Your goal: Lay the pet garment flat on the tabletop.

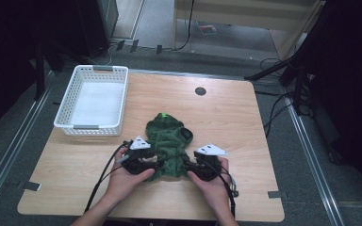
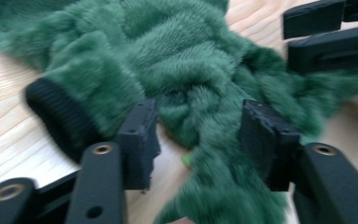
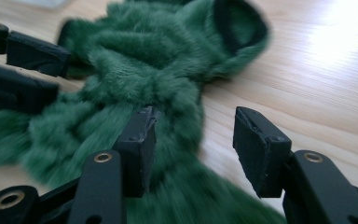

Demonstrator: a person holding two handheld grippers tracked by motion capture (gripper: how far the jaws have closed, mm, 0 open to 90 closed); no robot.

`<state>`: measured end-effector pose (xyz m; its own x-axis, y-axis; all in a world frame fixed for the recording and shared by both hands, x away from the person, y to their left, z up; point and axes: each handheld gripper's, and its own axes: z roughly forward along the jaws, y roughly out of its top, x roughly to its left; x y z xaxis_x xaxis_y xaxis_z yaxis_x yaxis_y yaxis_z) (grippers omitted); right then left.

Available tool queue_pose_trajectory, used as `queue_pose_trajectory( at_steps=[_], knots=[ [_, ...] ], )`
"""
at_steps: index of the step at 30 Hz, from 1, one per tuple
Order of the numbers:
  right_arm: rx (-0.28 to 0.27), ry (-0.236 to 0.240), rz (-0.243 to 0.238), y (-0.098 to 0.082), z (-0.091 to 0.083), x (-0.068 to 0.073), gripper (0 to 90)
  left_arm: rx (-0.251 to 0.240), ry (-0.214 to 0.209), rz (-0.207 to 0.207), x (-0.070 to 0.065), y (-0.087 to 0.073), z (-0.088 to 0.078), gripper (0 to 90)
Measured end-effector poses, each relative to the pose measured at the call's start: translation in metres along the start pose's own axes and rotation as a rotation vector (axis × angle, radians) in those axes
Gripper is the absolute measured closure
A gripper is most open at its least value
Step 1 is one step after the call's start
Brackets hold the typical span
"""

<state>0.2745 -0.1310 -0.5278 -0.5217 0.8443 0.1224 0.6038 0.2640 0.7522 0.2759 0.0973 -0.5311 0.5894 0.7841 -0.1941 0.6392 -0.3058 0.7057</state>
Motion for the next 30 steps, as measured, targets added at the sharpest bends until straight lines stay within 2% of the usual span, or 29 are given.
queue_pose_trajectory(
  at_steps=[1,2,3,4,6,7,8,9,10,11,12,13,14,15,17,19,20,21,22,24,25,26,27,28,29,30],
  knots=[
    [0.026,-0.01,-0.002,0.001,0.008,0.001,50.1,0.016,0.04,0.009,-0.005,0.002,0.006,40.6],
    [0.053,-0.034,-0.002,0.002,0.02,0.003,57.3,0.029,0.075,0.017,-0.007,0.003,0.012,38.1],
    [0.053,-0.034,-0.002,0.002,0.02,0.003,57.3,0.029,0.075,0.017,-0.007,0.003,0.012,38.6],
    [0.056,-0.03,-0.031,0.001,0.021,0.007,67.9,0.026,0.119,0.048,-0.008,0.003,0.013,45.1],
    [0.044,-0.026,-0.068,-0.001,0.017,0.009,74.6,0.02,0.114,0.07,-0.005,0.002,0.011,59.0],
    [0.044,-0.026,-0.068,-0.001,0.017,0.009,74.6,0.02,0.114,0.07,-0.005,0.002,0.011,68.3],
    [0.032,-0.029,-0.087,-0.002,0.011,0.009,78.5,0.01,0.111,0.057,0.001,0.001,0.009,74.0],
    [0.032,-0.029,-0.087,-0.002,0.011,0.009,78.5,0.01,0.111,0.057,0.001,0.001,0.009,76.9],
    [0.029,-0.025,-0.083,-0.002,0.01,0.008,79.7,0.003,0.098,0.027,0.007,0.001,0.008,76.9],
    [0.015,-0.039,-0.09,-0.004,0.005,0.007,81.2,-0.002,0.081,-0.001,0.013,0.001,0.006,81.0],
    [0.013,-0.044,-0.102,-0.004,0.004,0.008,81.4,-0.011,0.05,-0.049,0.022,-0.002,0.003,81.6],
    [0.013,-0.044,-0.102,-0.004,0.004,0.008,81.4,-0.011,0.05,-0.049,0.022,-0.002,0.003,82.3],
    [0.016,-0.045,-0.118,-0.006,0.002,0.01,80.9,-0.011,-0.003,-0.103,0.031,-0.006,0.0,82.5],
    [0.016,-0.045,-0.118,-0.006,0.002,0.01,80.9,-0.011,-0.003,-0.103,0.031,-0.006,0.0,82.3],
    [0.013,-0.013,-0.125,-0.007,-0.001,0.015,73.0,-0.038,-0.071,-0.12,0.033,-0.01,-0.009,76.0],
    [-0.02,0.023,-0.133,-0.005,-0.006,0.017,62.9,-0.069,-0.108,-0.128,0.034,-0.011,-0.019,60.9],
    [-0.02,0.023,-0.133,-0.005,-0.006,0.017,62.9,-0.069,-0.108,-0.128,0.034,-0.011,-0.019,58.3],
    [-0.071,0.044,-0.123,-0.002,-0.014,0.016,58.2,-0.109,-0.122,-0.135,0.037,-0.01,-0.029,56.8],
    [-0.084,0.048,-0.112,-0.001,-0.017,0.014,57.5,-0.109,-0.122,-0.135,0.037,-0.01,-0.029,55.3],
    [-0.094,0.042,-0.078,-0.001,-0.023,0.011,56.1,-0.081,-0.09,-0.122,0.039,-0.012,-0.031,53.4],
    [-0.094,0.042,-0.078,-0.001,-0.023,0.011,56.1,-0.081,-0.09,-0.122,0.039,-0.012,-0.031,52.5],
    [-0.089,0.043,-0.066,-0.002,-0.025,0.01,54.9,-0.056,-0.073,-0.106,0.038,-0.014,-0.03,52.5],
    [-0.071,0.057,-0.055,-0.005,-0.025,0.01,54.1,-0.039,-0.064,-0.098,0.037,-0.016,-0.029,52.4],
    [-0.039,0.073,-0.055,-0.011,-0.026,0.012,53.2,0.001,-0.055,-0.069,0.034,-0.022,-0.029,52.9],
    [-0.022,0.075,-0.062,-0.016,-0.026,0.014,53.1,0.01,-0.05,-0.05,0.033,-0.024,-0.03,53.0],
    [-0.022,0.075,-0.062,-0.016,-0.026,0.014,53.1,0.01,-0.05,-0.05,0.033,-0.024,-0.03,53.9]
  ],
)
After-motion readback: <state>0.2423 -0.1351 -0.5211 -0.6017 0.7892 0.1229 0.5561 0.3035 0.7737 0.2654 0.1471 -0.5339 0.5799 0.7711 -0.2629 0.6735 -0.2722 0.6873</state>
